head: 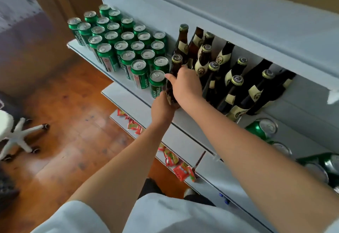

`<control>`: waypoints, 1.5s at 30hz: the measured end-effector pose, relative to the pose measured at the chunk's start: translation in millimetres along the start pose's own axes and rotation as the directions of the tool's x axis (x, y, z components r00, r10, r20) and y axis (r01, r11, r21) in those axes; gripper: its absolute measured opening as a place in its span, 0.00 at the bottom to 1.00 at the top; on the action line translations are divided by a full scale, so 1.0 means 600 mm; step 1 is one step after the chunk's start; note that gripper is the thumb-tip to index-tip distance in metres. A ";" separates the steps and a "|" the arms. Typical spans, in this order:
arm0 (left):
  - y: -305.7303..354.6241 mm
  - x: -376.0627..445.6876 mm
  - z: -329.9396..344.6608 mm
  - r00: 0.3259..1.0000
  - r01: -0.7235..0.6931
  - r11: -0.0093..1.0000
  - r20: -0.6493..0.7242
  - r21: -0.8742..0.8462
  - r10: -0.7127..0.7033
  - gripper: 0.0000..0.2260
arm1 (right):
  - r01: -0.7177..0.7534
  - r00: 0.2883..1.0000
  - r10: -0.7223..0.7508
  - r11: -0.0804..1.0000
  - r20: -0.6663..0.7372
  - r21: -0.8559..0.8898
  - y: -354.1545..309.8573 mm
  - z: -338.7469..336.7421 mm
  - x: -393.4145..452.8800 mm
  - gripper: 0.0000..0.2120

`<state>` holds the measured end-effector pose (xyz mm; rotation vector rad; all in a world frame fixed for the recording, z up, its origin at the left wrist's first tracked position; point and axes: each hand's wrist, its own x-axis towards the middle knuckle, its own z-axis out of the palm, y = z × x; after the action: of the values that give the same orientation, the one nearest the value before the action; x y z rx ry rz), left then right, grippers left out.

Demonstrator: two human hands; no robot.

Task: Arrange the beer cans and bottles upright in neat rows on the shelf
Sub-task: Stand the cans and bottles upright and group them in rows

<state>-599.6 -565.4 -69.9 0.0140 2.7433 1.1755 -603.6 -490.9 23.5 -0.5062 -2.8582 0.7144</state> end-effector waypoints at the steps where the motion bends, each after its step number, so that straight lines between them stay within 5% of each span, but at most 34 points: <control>1: 0.000 0.012 -0.001 1.000 0.016 1.000 0.020 0.012 -0.017 0.08 | -0.031 0.999 0.031 1.000 -0.026 0.003 -0.006 0.005 0.011 0.22; 8: -0.006 0.080 -0.007 0.969 0.081 0.997 0.232 0.010 -0.081 0.13 | -0.265 0.960 0.261 0.964 -0.104 -0.021 -0.040 0.025 0.066 0.24; 11: -0.009 0.096 -0.023 0.949 0.009 1.000 0.314 0.018 -0.014 0.15 | -0.319 0.936 0.330 0.943 -0.121 0.098 -0.045 0.031 0.056 0.22; 17: -0.043 0.062 -0.075 0.952 -0.234 0.972 0.203 -0.002 0.229 0.09 | -0.158 0.921 0.247 0.944 -0.302 0.290 -0.055 0.002 -0.063 0.21; 20: -0.052 0.004 -0.068 0.839 -0.470 0.877 0.256 -0.099 0.479 0.08 | -0.160 0.796 0.271 0.957 -0.542 0.243 0.015 -0.036 -0.153 0.13; 22: -0.031 -0.046 -0.050 0.713 -0.588 0.784 0.331 -0.198 0.618 0.08 | -0.300 0.677 0.376 0.926 -0.633 0.229 0.095 -0.046 -0.217 0.10; 25: 0.017 -0.117 0.004 0.501 -0.714 0.643 0.441 -0.276 0.745 0.13 | -0.528 0.539 0.557 0.808 -0.632 0.262 0.211 -0.044 -0.309 0.16; 28: 0.068 -0.172 0.070 0.456 -0.704 0.654 0.529 -0.277 0.715 0.23 | -0.652 0.471 0.636 0.718 -0.611 0.245 0.292 -0.049 -0.375 0.27; 32: 0.125 -0.208 0.157 0.560 -0.551 0.819 0.658 -0.158 0.504 0.50 | -0.749 0.506 0.621 0.661 -0.599 0.052 0.374 -0.077 -0.402 0.48; 35: 0.150 -0.216 0.222 0.619 -0.456 0.881 0.667 -0.125 0.415 0.62 | -0.742 0.629 0.597 0.653 -0.499 -0.155 0.434 -0.111 -0.394 0.59; 41: 0.171 -0.197 0.290 0.692 -0.393 0.905 0.595 -0.164 0.408 0.68 | -0.613 0.787 0.578 0.692 -0.216 -0.380 0.539 -0.173 -0.377 0.60; 45: 0.191 -0.200 0.318 0.693 -0.458 0.872 0.545 -0.173 0.472 0.63 | -0.559 0.829 0.507 0.739 -0.235 -0.376 0.562 -0.173 -0.384 0.53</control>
<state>-458.8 -357.5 -99.9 0.9612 2.2185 1.0650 -269.2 -249.3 -62.6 -1.4282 -2.7495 0.0735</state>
